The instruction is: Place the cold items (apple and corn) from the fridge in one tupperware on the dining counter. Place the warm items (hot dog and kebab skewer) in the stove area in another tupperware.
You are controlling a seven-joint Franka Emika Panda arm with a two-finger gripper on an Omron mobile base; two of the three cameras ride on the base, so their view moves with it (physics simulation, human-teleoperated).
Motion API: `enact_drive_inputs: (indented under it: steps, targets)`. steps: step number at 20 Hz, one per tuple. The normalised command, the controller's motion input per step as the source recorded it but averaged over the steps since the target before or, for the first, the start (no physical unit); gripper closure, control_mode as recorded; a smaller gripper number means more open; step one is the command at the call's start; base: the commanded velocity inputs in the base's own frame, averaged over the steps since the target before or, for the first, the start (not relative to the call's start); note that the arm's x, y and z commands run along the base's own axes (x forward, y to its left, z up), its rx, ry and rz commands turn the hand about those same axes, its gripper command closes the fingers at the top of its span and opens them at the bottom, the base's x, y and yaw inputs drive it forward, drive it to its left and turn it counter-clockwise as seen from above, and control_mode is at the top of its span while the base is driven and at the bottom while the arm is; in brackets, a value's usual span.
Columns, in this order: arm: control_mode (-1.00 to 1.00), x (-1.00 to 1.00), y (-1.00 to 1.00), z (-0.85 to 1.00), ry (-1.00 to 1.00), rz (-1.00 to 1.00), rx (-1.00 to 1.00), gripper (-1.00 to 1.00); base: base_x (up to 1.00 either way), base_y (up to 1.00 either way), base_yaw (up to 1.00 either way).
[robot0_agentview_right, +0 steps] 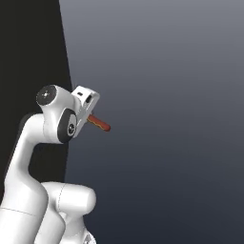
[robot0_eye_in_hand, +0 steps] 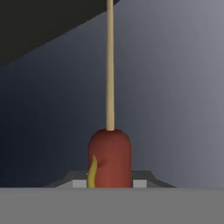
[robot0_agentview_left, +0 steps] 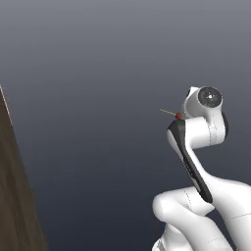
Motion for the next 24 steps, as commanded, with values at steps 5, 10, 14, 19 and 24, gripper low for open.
enact_drive_inputs:
  steps: [5, 10, 14, 19, 24]
  targets:
    - [1.00, 0.00, 0.00, 0.00, 0.00, 0.00, 0.00, 1.00, 1.00, -0.46, 0.57]
    - [1.00, 0.00, 0.00, 0.00, 0.00, 0.00, 0.00, 1.00, 1.00, -0.47, 0.55]
    - [1.00, 0.00, 0.00, 0.00, 0.00, 0.00, 0.00, 1.00, 1.00, -0.54, 0.48]
    - [1.00, 0.00, 0.00, 0.00, 0.00, 0.00, 0.00, 1.00, 1.00, -0.51, 0.44]
    - [1.00, 0.00, 0.00, 0.00, 0.00, 0.00, 0.00, 1.00, 1.00, -0.51, 0.40]
